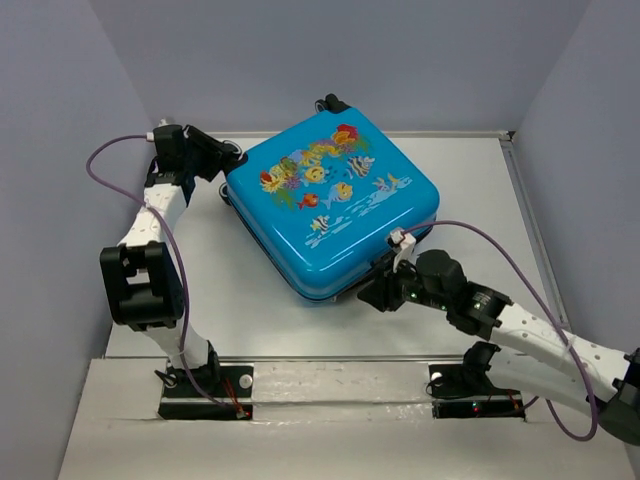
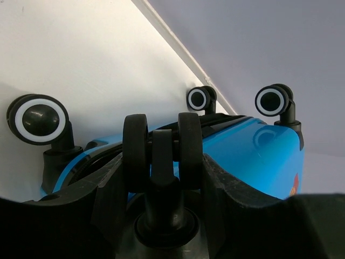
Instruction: Pack the luggage
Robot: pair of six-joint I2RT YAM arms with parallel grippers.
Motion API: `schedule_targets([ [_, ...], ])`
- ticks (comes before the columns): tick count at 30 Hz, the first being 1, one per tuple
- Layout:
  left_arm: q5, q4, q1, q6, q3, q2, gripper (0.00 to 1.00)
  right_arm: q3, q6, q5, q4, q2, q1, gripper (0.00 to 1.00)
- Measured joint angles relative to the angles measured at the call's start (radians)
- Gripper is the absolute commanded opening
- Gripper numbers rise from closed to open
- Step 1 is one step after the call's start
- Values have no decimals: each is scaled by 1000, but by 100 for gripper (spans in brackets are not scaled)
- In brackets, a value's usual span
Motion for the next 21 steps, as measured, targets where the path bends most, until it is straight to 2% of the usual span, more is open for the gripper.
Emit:
schedule_targets([
  [9, 6, -25, 3, 25, 106, 79, 6, -68, 11, 130, 174, 118, 103, 35],
  [13, 14, -47, 11, 35, 150, 124, 13, -79, 16, 185, 262, 181, 132, 45],
  [15, 6, -45, 13, 39, 154, 128, 26, -80, 18, 214, 309, 211, 147, 52],
  [16, 6, -45, 14, 41, 154, 128, 38, -80, 19, 228, 334, 229, 153, 54],
  [19, 6, -46, 15, 48, 155, 128, 60, -86, 23, 259, 384, 266, 161, 55],
  [20, 6, -46, 15, 50, 155, 129, 76, -86, 23, 272, 403, 281, 164, 55],
  [21, 5, -46, 16, 53, 155, 129, 82, -86, 23, 278, 417, 292, 167, 55],
])
